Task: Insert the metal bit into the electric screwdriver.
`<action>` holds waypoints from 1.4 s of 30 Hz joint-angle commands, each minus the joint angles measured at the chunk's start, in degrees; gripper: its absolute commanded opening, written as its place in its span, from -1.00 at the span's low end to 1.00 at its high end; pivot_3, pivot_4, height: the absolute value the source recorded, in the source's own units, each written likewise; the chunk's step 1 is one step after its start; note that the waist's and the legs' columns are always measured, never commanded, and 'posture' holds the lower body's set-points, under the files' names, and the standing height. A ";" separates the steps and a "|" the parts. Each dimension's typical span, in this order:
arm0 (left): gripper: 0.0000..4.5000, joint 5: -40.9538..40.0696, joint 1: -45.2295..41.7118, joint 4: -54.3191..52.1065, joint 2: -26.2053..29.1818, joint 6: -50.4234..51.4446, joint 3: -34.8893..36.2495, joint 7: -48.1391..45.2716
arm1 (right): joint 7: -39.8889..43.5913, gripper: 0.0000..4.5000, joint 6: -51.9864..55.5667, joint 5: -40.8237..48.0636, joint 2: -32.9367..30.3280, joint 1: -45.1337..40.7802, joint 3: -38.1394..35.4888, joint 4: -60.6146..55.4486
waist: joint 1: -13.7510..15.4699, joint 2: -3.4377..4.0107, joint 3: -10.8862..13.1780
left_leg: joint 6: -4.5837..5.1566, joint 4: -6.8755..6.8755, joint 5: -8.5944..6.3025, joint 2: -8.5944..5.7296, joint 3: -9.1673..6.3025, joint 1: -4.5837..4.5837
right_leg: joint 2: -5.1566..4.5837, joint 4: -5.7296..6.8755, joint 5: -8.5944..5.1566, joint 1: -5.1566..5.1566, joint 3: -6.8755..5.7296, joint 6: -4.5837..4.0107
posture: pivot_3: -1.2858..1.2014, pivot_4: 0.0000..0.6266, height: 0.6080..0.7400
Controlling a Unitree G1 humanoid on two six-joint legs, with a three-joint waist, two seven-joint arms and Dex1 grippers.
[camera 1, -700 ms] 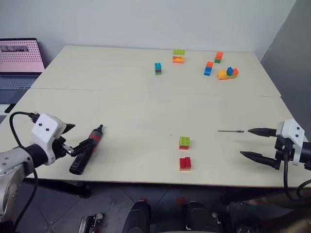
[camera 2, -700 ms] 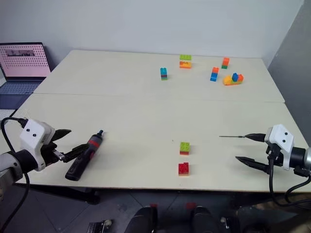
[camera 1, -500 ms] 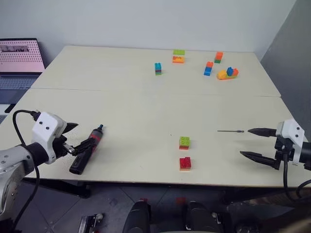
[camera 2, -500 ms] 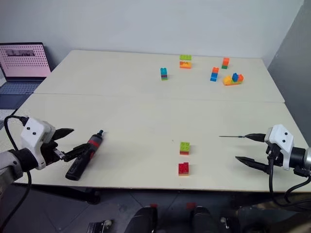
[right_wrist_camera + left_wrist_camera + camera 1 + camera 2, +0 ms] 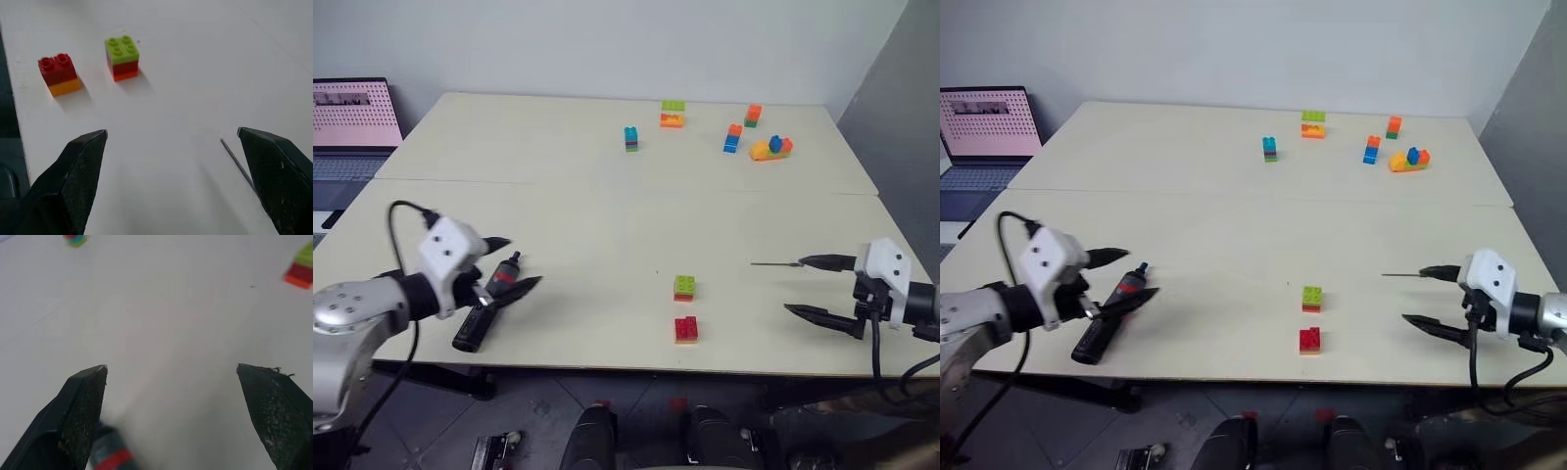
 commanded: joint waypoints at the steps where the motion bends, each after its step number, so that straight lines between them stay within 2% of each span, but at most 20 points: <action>1: 0.95 0.10 -1.34 -4.97 0.88 -2.62 -5.27 -2.99 | -0.62 0.99 3.38 1.47 -0.24 -3.58 2.05 -2.58 | 0.00 0.00 0.00 | 0.00 -0.01 0.00 0.00 0.01 0.00 | 0.00 -0.01 0.00 0.00 0.01 0.00 | 0.03 -0.52 1.00; 7: 0.95 -2.30 -2.62 -8.49 0.44 -3.36 -11.52 -7.65 | -0.87 0.99 9.94 2.45 0.34 -9.48 8.01 -3.88 | 0.00 0.00 0.00 | 0.00 -0.01 0.00 0.00 0.05 -0.02 | 0.03 0.00 0.00 -0.02 0.05 0.00 | 0.03 -0.52 1.00; 15: 0.95 -0.63 -4.27 -4.80 -1.08 -7.45 -15.06 -9.76 | -1.47 0.99 11.22 -2.71 9.77 -21.38 22.48 2.27 | -0.32 0.01 0.01 | 0.01 0.06 0.00 0.06 0.04 0.03 | 0.14 0.07 0.01 -0.04 0.08 0.01 | 0.03 -0.52 1.00; 20: 0.95 0.95 -5.06 -3.29 -2.54 -8.43 -17.04 -8.94 | -0.61 0.99 5.82 -9.97 18.72 -30.60 31.63 16.47 | -0.31 -0.03 0.02 | 0.01 0.05 0.00 0.05 0.06 -0.01 | 0.18 0.03 0.02 -0.04 0.11 0.04 | 0.03 -0.52 1.00; 27: 0.95 2.73 -4.57 -2.49 -3.67 -10.41 -18.80 -8.73 | 2.06 0.99 0.79 -14.38 24.23 -34.65 35.03 26.94 | -0.37 -0.01 0.03 | 0.02 0.05 0.01 0.11 0.00 0.01 | 0.37 0.13 0.05 -0.05 0.24 0.07 | 0.03 -0.52 1.00; 30: 1.00 3.35 -4.80 -1.90 -4.08 -11.06 -19.37 -8.98 | 1.88 0.78 -1.28 -16.02 25.29 -35.56 34.96 29.85 | -0.40 -0.01 0.03 | 0.02 0.05 0.01 0.13 0.02 0.03 | 0.42 0.13 0.06 -0.06 0.31 0.08 | 0.03 -0.52 1.00; 40: 1.00 2.71 -5.75 0.41 -6.70 -12.15 -19.74 -9.00 | 4.23 -0.28 -3.17 -16.49 24.62 -34.76 33.05 28.73 | -0.40 -0.01 0.03 | 0.02 0.07 0.01 0.16 0.04 0.06 | 0.49 0.21 0.07 -0.07 0.41 0.07 | 0.03 -0.52 1.00; 42: 1.00 2.22 -6.25 0.81 -7.92 -11.89 -19.61 -8.63 | 3.35 -0.33 -3.04 -16.33 24.46 -34.43 31.80 27.80 | -0.39 -0.01 0.03 | 0.02 0.07 0.01 0.16 0.04 0.06 | 0.50 0.21 0.07 -0.07 0.42 0.09 | 0.03 -0.52 1.00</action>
